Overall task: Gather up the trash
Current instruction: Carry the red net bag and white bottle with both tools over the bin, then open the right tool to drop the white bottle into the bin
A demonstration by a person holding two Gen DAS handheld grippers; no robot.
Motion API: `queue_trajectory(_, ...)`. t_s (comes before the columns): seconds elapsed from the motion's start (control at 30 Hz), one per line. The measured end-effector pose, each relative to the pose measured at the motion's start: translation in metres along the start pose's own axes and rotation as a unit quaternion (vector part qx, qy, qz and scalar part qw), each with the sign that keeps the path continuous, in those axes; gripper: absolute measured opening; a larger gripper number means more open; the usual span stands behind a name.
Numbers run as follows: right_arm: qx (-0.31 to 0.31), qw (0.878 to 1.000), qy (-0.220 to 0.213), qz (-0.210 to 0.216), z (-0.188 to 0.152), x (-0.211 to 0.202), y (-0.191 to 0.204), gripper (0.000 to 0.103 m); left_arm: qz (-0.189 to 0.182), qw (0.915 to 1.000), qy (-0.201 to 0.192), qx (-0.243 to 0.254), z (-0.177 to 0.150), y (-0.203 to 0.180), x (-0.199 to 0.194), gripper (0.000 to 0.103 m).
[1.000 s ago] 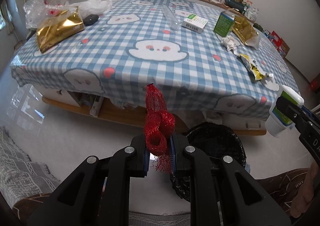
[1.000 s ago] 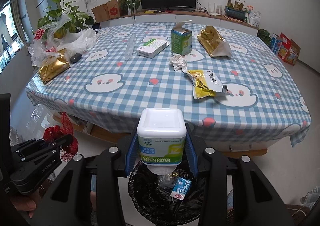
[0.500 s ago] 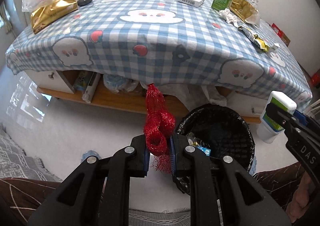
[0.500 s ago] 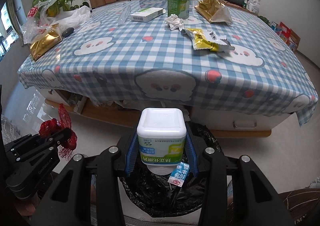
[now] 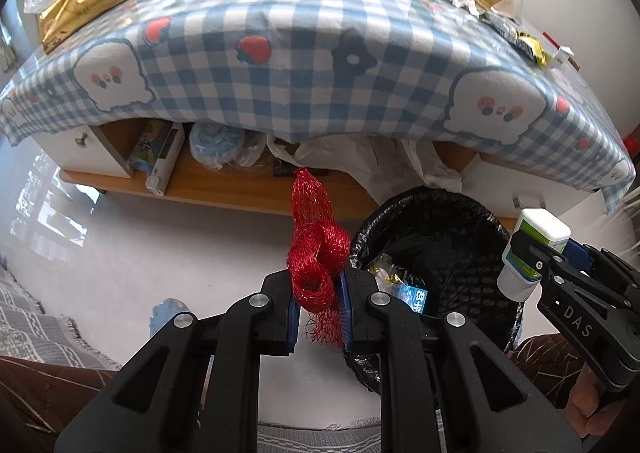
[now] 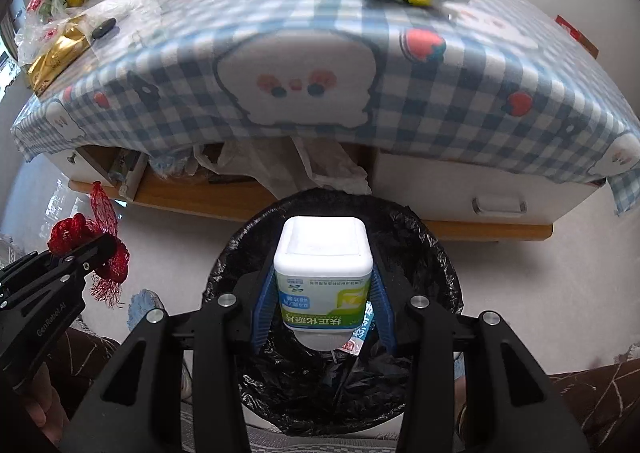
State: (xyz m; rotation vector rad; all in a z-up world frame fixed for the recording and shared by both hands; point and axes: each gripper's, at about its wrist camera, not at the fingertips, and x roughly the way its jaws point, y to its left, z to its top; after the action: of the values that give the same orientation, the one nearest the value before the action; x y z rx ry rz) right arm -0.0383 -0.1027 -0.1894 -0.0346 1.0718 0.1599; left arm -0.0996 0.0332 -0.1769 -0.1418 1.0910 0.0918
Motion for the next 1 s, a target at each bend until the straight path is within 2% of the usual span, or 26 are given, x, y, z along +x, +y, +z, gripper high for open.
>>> queue_trajectory(0.23,0.002,1.000,0.022,-0.012,-0.013,0.025,-0.006,0.040,0.009,0.9996,0.020,0.018,-0.010,-0.007,0.023,0.015)
queue_trajectory(0.43,-0.001,0.999,0.039,-0.021,-0.022,0.038,-0.007,0.040,0.008,0.9995,0.027,0.016,-0.013,-0.005,0.029,0.015)
queue_trajectory(0.6,-0.006,0.999,0.037,-0.023,-0.025,0.038,-0.006,0.040,0.005,0.9996,0.026,0.012,-0.012,-0.005,0.028,0.015)
queue_trajectory(0.8,0.002,1.000,0.018,-0.022,-0.019,0.025,-0.008,0.063,0.003,0.9996,0.025,0.011,-0.009,-0.009,0.023,0.015)
queue_trajectory(0.87,0.002,1.000,0.007,-0.022,-0.015,0.017,-0.011,0.076,0.003,0.9996,0.026,0.008,-0.008,-0.010,0.021,0.015)
queue_trajectory(1.0,0.004,1.000,-0.011,-0.025,-0.008,0.000,-0.023,0.088,-0.001,0.9998,0.015,0.015,-0.003,-0.022,0.013,0.015)
